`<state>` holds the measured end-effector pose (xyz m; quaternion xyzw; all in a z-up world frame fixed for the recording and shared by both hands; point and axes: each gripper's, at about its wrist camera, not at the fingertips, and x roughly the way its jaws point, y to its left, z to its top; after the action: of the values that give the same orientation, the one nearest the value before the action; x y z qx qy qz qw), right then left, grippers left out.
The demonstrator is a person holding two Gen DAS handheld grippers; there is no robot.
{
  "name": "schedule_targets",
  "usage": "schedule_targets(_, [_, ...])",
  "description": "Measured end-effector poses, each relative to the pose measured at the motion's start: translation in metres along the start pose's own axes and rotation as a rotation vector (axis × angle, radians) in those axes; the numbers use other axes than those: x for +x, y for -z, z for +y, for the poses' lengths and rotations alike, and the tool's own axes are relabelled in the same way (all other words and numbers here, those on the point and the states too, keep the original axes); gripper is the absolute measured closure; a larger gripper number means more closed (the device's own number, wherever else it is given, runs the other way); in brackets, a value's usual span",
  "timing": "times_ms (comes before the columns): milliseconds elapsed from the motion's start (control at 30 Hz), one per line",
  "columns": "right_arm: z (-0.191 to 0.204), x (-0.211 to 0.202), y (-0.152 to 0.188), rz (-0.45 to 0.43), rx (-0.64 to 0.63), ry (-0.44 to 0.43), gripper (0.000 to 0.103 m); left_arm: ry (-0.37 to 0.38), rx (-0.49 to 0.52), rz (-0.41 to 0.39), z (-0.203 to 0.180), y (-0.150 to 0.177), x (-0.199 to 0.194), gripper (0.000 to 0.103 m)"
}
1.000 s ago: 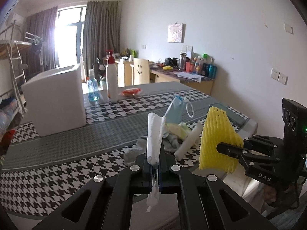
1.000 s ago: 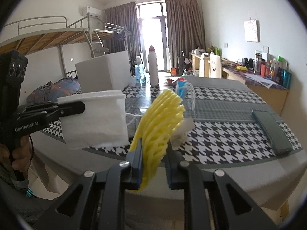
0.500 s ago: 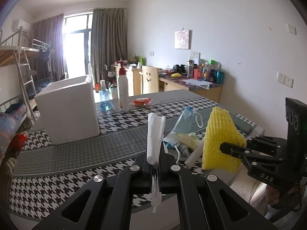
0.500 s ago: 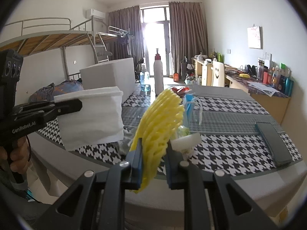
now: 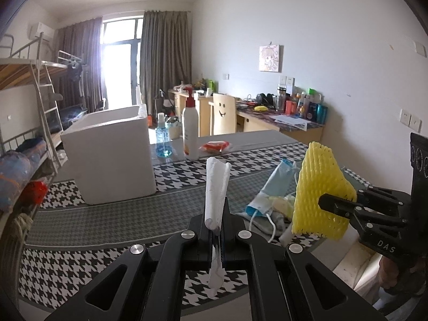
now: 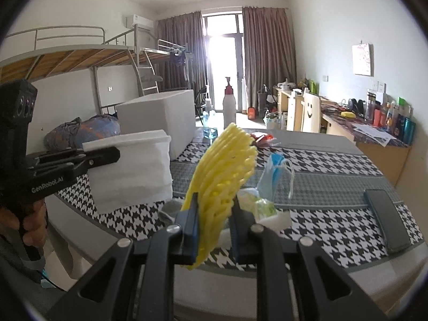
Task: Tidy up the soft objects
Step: 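Carry the yellow mesh and white tissue with both grippers to the white foam box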
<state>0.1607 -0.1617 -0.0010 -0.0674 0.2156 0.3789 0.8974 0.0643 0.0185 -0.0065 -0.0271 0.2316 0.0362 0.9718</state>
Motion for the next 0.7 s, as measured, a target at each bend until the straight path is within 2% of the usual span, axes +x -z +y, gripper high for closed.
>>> schedule_targets(700, [-0.002,0.019,-0.029,-0.02,0.01,-0.012,0.08,-0.058,-0.028,-0.024,0.019,-0.022,0.013,0.099])
